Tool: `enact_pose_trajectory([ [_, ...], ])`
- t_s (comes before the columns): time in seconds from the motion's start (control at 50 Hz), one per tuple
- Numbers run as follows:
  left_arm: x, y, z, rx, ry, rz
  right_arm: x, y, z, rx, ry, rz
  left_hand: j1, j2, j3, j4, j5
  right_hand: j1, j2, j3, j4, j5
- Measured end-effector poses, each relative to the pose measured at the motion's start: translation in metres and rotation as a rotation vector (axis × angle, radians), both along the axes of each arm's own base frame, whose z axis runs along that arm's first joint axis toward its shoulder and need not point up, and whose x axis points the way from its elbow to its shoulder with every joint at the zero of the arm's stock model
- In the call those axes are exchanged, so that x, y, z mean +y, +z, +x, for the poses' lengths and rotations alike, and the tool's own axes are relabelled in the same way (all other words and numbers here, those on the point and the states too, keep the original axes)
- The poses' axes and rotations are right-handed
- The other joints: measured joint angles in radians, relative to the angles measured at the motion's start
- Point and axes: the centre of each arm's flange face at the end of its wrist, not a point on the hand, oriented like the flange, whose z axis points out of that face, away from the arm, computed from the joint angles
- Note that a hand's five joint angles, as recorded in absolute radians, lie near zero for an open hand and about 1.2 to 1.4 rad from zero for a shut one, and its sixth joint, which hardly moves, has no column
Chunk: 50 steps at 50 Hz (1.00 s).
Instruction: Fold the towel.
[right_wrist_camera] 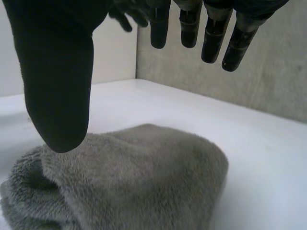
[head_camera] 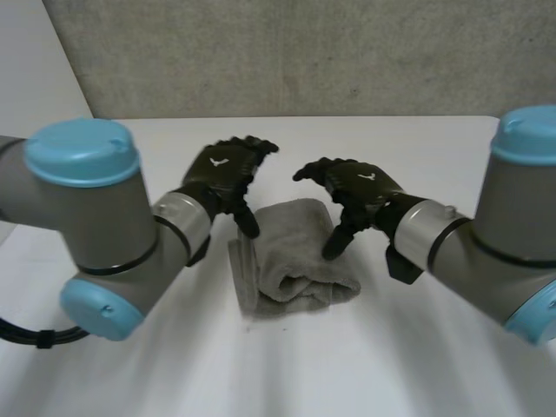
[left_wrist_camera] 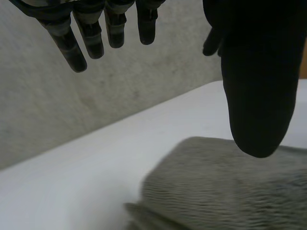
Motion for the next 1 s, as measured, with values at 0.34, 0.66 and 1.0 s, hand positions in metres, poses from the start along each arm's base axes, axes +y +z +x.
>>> enact_pose_trajectory([
  [0.34, -0.005, -0.072, -0.033, -0.087, 0.008, 0.131, -0.043, -0.049, -0.004, 0.075, -0.008, 0.109, 0.003, 0.006, 0.003, 0.002, 0.0, 0.0, 0.0, 0.0, 0.0, 0.0],
  [0.66, 0.01, -0.099, 0.004, -0.332, 0.003, 0.116, -0.031, -0.086, 0.026, 0.27, 0.079, -0.006, 0.003, 0.007, 0.003, 0.002, -0.001, -0.014, 0.0, 0.0, 0.0, -0.004],
  [1.0, 0.012, -0.009, 0.008, -0.224, 0.025, -0.132, -0.032, -0.011, 0.02, 0.268, -0.039, -0.238, 0.0, 0.004, 0.0, 0.0, -0.003, -0.032, 0.0, 0.0, 0.0, -0.01],
])
